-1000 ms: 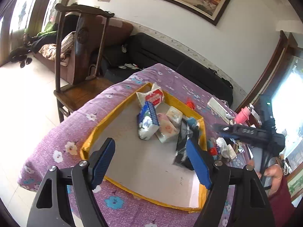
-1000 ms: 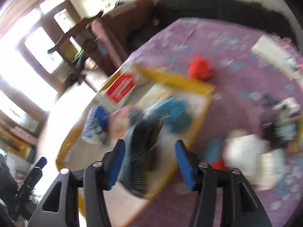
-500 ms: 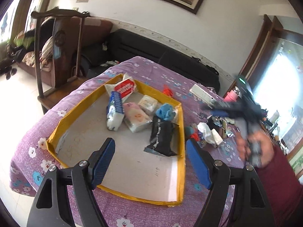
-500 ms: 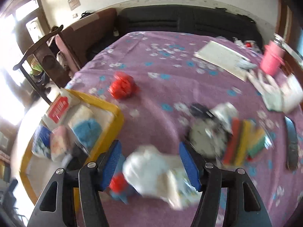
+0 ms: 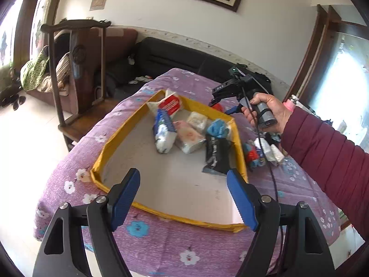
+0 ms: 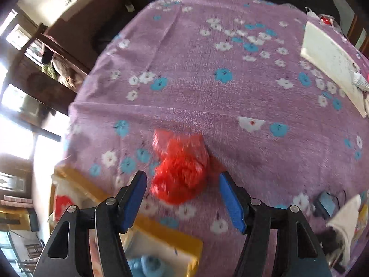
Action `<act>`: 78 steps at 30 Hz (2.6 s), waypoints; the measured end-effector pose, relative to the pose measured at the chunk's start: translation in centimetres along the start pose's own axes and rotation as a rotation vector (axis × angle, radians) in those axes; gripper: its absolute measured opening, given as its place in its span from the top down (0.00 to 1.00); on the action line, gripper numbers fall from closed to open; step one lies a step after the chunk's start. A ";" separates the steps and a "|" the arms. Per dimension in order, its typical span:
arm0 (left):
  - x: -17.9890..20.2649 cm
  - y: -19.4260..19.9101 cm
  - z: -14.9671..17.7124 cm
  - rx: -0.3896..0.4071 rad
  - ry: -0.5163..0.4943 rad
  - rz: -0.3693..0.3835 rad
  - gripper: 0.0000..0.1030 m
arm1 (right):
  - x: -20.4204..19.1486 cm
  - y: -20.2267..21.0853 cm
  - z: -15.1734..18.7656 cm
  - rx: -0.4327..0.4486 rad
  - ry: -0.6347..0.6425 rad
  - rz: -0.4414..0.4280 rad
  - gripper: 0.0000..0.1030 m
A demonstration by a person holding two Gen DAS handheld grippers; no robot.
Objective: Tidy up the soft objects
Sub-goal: 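Grasp the red plastic bag with the right gripper and lift it, then carry the lemon-print tissue pack with the left gripper while the right carries the red bag into the box lid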
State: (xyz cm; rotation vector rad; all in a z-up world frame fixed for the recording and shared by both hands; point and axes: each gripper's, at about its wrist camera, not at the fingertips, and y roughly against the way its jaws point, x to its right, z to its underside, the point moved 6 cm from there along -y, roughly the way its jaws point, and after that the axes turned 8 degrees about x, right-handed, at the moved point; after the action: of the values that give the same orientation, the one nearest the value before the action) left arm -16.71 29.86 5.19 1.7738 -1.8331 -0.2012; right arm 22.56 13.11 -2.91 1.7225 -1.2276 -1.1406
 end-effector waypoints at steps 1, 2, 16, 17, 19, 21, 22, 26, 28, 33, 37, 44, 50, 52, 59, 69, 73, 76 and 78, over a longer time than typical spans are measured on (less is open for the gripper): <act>-0.1 -0.1 0.0 -0.002 0.004 0.003 0.25 | 0.1 -0.4 0.1 -0.007 -0.008 -0.007 0.45; -0.1 -0.1 0.0 -0.001 0.007 0.008 0.25 | 0.2 -0.5 0.2 -0.009 -0.005 -0.009 0.59; 7.4 -2.0 0.1 -0.042 -0.074 0.097 0.25 | 7.7 18.6 9.2 0.357 0.084 -0.138 0.58; 8.4 -2.4 0.3 -0.054 -0.087 0.104 0.25 | 9.0 19.8 10.9 0.369 0.081 -0.144 0.58; 10.3 -3.0 0.9 -0.076 -0.112 0.117 0.25 | 11.7 21.9 14.7 0.394 0.071 -0.152 0.58; 12.7 -4.0 1.7 -0.110 -0.141 0.149 0.25 | 14.4 23.2 18.0 0.419 0.060 -0.137 0.57; 13.7 -4.4 1.9 -0.124 -0.153 0.160 0.25 | 15.9 23.5 19.6 0.435 0.059 -0.112 0.57; 18.8 -7.5 3.0 -0.180 -0.241 0.178 0.25 | 21.1 22.1 23.8 0.433 0.013 -0.056 0.57; 20.3 -9.1 3.1 -0.200 -0.255 0.174 0.25 | 23.4 20.8 24.7 0.438 -0.037 -0.050 0.57; 23.1 -12.8 1.9 -0.236 -0.287 0.154 0.25 | 26.7 18.4 25.0 0.452 -0.155 -0.164 0.57; 26.9 -15.4 1.4 -0.240 -0.350 0.218 0.25 | 27.8 17.6 25.2 0.440 -0.237 -0.262 0.57; 30.6 -23.5 4.9 -0.332 -0.488 0.117 0.26 | 28.9 18.2 25.5 0.469 -0.250 -0.226 0.56; 31.9 -20.4 8.8 -0.478 -0.484 0.275 0.35 | 29.3 18.4 25.8 0.473 -0.252 -0.196 0.55; 31.7 -18.9 8.6 -0.456 -0.477 0.276 0.35 | 29.6 18.3 25.9 0.463 -0.258 -0.203 0.54; 33.6 -20.3 8.8 -0.409 -0.512 0.255 0.32 | 29.8 18.0 25.8 0.451 -0.276 -0.211 0.54; 33.8 -20.5 9.3 -0.380 -0.459 0.252 0.50 | 30.2 17.7 25.9 0.454 -0.282 -0.199 0.54; 31.3 -15.5 6.5 -0.295 -0.359 0.295 0.49 | 29.7 17.7 25.9 0.461 -0.249 -0.160 0.54; 27.9 -12.2 4.2 -0.251 -0.302 0.291 0.49 | 29.4 17.7 25.9 0.468 -0.228 -0.128 0.54; 25.1 -11.0 2.9 -0.229 -0.266 0.253 0.49 | 29.2 17.6 25.9 0.470 -0.212 -0.102 0.54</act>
State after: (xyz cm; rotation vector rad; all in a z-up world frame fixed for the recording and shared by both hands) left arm -7.42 3.91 4.89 1.3971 -2.1050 -0.5458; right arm -2.74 -21.39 -3.24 2.0647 -1.6566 -1.1826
